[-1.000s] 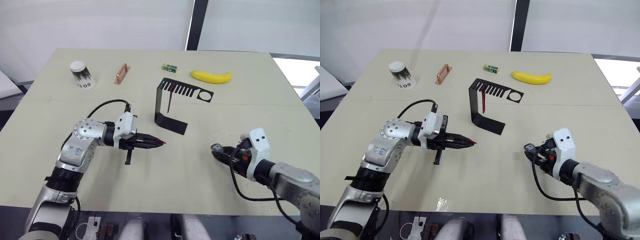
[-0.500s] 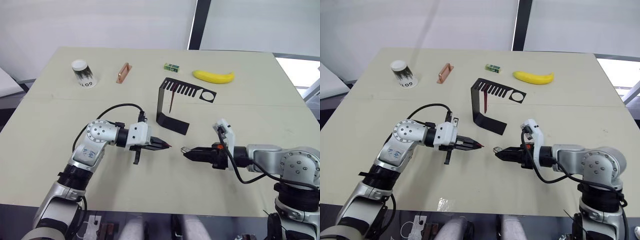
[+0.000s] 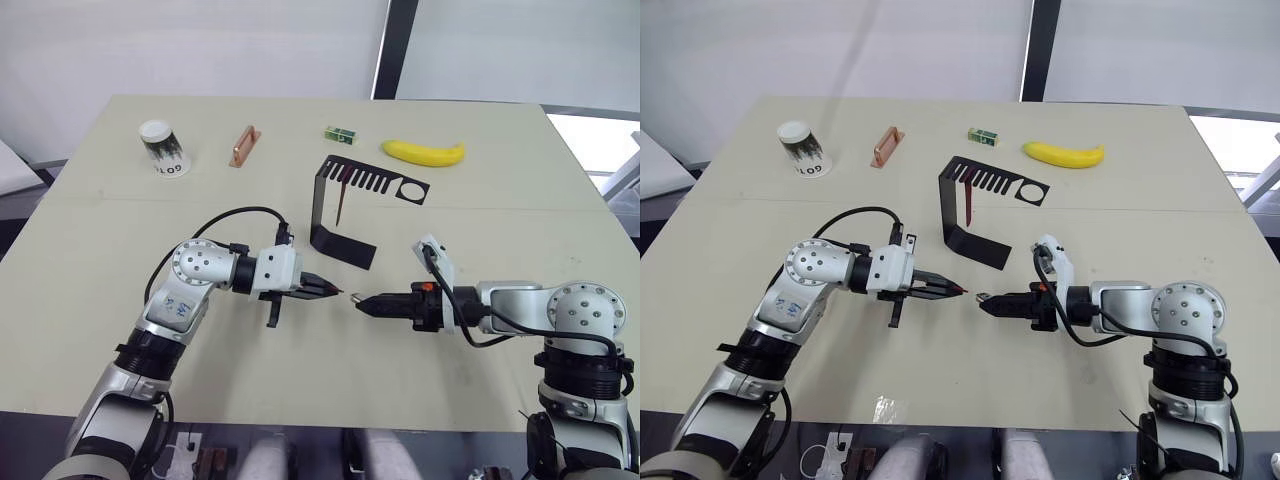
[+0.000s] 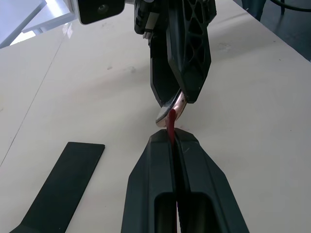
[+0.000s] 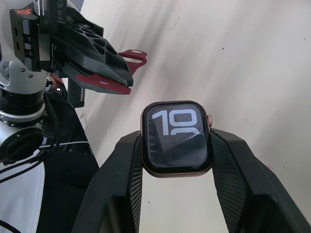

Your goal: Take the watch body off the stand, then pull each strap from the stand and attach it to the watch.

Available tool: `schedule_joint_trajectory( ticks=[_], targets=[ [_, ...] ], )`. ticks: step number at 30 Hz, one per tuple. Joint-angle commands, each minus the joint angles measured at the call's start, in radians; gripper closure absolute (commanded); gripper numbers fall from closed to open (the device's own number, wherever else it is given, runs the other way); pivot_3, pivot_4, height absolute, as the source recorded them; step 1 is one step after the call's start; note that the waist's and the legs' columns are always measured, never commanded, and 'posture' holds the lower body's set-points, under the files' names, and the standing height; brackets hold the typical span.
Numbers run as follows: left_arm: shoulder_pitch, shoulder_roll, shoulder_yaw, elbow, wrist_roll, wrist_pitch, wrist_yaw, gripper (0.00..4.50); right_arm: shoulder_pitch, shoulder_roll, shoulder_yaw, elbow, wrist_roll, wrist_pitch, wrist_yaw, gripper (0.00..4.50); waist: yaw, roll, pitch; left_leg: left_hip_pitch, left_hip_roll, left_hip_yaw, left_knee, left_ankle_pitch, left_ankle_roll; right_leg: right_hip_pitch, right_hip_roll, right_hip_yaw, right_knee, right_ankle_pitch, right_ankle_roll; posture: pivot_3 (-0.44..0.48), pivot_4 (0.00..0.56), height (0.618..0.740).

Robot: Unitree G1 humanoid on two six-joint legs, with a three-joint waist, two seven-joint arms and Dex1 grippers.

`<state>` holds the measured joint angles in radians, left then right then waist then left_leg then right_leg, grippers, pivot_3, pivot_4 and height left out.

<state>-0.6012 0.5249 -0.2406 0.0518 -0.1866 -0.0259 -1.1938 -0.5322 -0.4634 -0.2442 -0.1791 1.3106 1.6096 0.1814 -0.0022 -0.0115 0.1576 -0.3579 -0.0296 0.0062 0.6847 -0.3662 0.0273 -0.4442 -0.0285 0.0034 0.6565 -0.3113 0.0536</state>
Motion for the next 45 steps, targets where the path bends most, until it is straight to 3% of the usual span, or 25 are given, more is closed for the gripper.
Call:
schedule_joint_trajectory(
  ticks=[1,24,45],
  targets=[
    [-0.011,-0.001,0.001,-0.022,0.005,-0.018,0.004,4.50,-0.013,-0.003,-0.026,-0.003,0.054,0.005,-0.030,2.99,0.000,0.000,0.000,0.000,0.000,0.000,0.000,0.000,0.000,0.000,0.000,0.000,0.000,0.000,0.000,0.000,0.150,0.740],
    [-0.010,-0.020,-0.005,-0.011,0.019,-0.019,0.017,4.50,-0.006,-0.042,0.015,0.030,0.208,-0.072,-0.151,2.99,-0.001,0.000,0.000,0.000,0.000,0.000,0.000,0.000,0.000,0.000,0.000,0.000,0.000,0.000,0.000,0.000,0.150,0.740],
    [-0.010,-0.039,-0.003,-0.003,0.022,-0.012,0.018,4.50,0.033,-0.162,0.140,0.010,0.392,-0.237,-0.236,2.99,0.001,0.000,0.000,-0.001,0.000,0.000,0.000,0.000,0.001,0.000,0.000,0.000,-0.002,0.000,0.000,0.000,0.150,0.740]
  ],
)
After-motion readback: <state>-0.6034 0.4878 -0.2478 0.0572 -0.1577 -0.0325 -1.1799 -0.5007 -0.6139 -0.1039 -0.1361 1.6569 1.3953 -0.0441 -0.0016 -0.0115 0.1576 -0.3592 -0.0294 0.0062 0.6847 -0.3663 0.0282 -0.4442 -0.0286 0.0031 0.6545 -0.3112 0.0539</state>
